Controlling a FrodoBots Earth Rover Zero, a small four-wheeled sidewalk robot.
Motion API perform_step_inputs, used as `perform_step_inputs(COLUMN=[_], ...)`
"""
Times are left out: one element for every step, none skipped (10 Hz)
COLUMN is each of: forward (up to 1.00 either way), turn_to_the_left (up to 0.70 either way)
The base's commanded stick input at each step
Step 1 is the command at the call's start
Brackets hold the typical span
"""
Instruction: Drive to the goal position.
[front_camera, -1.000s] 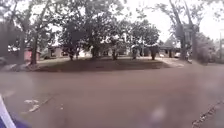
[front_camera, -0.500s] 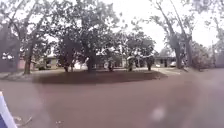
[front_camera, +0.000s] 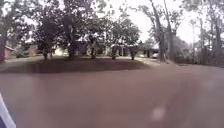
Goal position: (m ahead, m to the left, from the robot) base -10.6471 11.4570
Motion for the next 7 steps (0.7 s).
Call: perform_step_inputs(forward=[0.0,0.0,0.0,0.0,0.51,0.7,0.7], turn_to_the_left=[0.0,0.0,0.0,0.0,0.0,0.0,0.0])
